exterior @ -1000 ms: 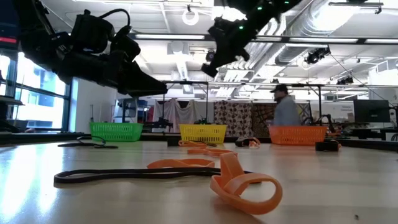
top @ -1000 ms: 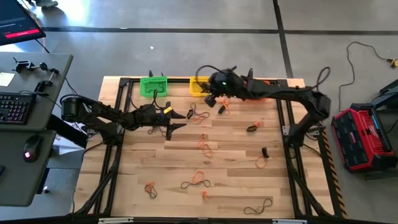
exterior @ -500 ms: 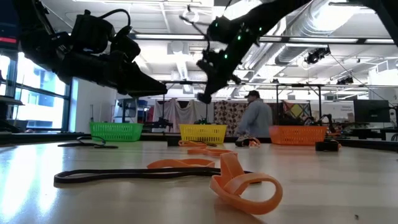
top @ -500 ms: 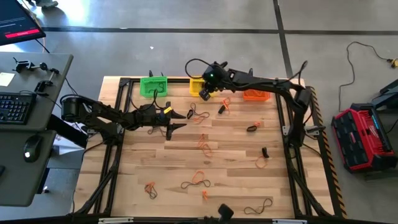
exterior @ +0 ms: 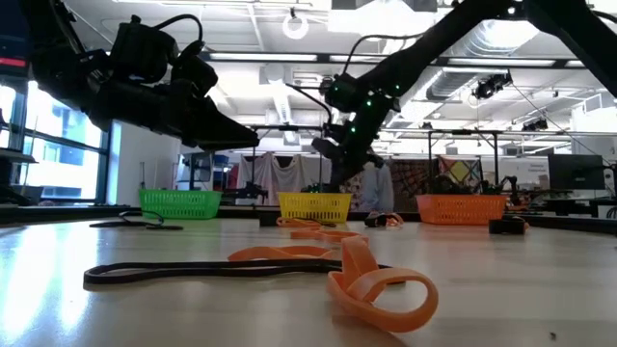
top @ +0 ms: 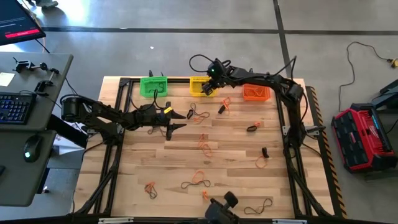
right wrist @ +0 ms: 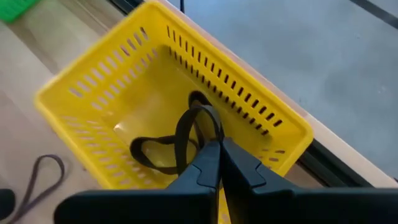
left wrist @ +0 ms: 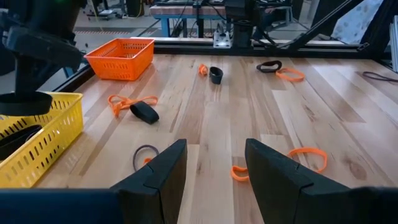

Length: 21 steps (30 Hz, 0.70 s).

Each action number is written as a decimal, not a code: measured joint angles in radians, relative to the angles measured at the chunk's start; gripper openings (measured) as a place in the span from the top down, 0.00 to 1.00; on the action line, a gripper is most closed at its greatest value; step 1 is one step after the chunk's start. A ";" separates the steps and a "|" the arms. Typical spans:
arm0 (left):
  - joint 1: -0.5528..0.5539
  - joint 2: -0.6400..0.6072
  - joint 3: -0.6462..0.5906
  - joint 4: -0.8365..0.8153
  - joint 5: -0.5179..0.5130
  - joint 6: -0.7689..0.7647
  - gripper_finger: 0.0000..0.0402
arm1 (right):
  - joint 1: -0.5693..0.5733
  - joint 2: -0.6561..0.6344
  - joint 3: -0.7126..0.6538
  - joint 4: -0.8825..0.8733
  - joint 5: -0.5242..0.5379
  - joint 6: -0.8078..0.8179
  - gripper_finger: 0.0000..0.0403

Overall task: Sort rubber bands into baskets
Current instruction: Put the black rubber band into the yellow bin

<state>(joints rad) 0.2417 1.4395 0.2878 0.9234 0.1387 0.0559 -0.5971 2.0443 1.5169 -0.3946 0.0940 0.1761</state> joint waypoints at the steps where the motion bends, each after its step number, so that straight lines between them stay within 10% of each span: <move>1: 0.000 0.000 0.000 0.000 0.000 0.000 0.61 | -0.001 0.000 0.000 -0.006 0.000 0.000 1.00; 21: 0.000 0.000 0.000 0.000 0.000 -0.001 0.61 | -0.018 0.045 0.001 -0.005 -0.042 0.019 1.00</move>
<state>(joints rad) 0.2417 1.4395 0.2878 0.9230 0.1387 0.0547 -0.6155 2.0892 1.5177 -0.3997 0.0517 0.1952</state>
